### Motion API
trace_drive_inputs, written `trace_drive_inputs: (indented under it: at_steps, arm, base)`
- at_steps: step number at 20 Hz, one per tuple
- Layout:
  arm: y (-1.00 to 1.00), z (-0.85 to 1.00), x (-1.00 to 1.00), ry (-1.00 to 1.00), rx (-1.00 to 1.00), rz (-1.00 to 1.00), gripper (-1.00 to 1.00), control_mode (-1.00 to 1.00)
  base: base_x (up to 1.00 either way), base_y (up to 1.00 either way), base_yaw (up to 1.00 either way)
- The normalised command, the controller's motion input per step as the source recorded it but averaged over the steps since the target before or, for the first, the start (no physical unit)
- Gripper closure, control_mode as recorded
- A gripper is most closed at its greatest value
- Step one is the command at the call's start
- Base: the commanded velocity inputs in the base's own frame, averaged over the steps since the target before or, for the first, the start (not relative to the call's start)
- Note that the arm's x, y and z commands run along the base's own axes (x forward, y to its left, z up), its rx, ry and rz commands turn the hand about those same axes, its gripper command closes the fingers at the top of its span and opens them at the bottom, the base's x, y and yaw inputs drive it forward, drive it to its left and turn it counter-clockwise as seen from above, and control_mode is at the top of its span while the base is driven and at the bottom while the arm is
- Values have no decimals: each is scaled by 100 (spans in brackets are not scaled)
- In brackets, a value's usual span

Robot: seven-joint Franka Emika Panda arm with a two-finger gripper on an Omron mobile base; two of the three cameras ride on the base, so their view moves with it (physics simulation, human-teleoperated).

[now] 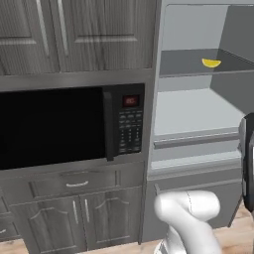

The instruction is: There is a bowl on the dining counter. Grab a lemon wedge from the fridge and place it in the bowl. Then get the liquor bottle and glass cup from the cabinet and place them next to the bowl.

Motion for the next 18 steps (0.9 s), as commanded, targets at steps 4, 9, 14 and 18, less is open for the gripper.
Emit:
trace_drive_inputs:
  at_steps: [4,9,14,18]
  arm:
    - [34,33,53,-13,26,-3,-100,-100]
    - [53,19,47,-21,17,-24,-100,-100]
    - [31,4,32,-31,11,-43,-100,-100]
    - [2,20,14,-30,12,-49,-100,-100]
  base:
    - [0,0,0]
    - [0,0,0]
    - [0,0,0]
    - [0,0,0]
